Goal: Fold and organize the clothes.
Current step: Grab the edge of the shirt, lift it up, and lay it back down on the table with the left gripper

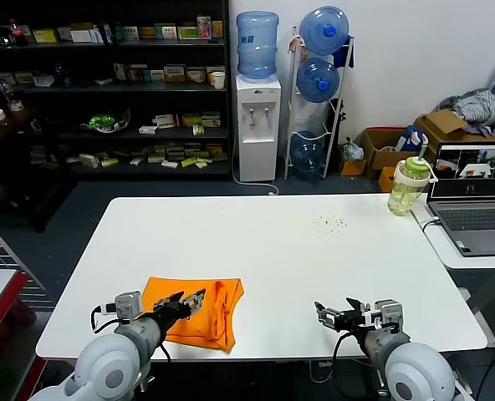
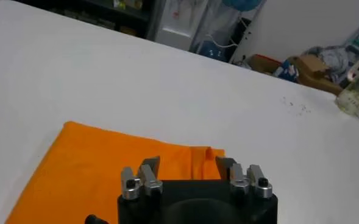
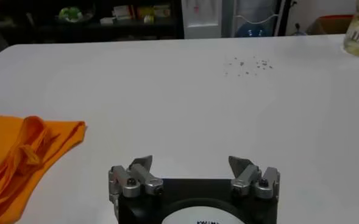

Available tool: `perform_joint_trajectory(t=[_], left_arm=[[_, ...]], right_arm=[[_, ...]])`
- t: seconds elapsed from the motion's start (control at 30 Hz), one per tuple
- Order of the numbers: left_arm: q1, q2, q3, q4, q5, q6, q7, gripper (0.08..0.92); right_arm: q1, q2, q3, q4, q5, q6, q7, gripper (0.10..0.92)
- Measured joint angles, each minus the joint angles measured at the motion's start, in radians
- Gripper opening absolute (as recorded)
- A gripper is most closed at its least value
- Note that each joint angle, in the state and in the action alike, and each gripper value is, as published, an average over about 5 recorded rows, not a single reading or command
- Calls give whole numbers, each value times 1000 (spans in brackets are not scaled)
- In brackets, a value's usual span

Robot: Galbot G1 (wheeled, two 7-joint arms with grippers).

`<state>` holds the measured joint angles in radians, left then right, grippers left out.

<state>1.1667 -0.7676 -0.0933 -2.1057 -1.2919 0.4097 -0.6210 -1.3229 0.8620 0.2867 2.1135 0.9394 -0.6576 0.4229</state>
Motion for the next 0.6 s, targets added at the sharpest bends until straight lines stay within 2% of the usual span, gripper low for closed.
perform_joint_trajectory(t=[0.1, 0.17, 0.4, 0.6], left_arm=[[22, 36, -28, 13, 0, 4, 21, 774], [34, 65, -48, 32, -1, 6, 47, 806], [43, 173, -84, 134, -1, 18, 206, 822], [16, 220, -90, 235, 15, 41, 358, 823]], right_arm=[[-4, 1, 2, 1, -1, 2, -4, 823], [-8, 3, 5, 2, -2, 3, -7, 823], [-23, 9, 20, 6, -5, 6, -16, 823], [-34, 8, 32, 7, -5, 7, -19, 823]])
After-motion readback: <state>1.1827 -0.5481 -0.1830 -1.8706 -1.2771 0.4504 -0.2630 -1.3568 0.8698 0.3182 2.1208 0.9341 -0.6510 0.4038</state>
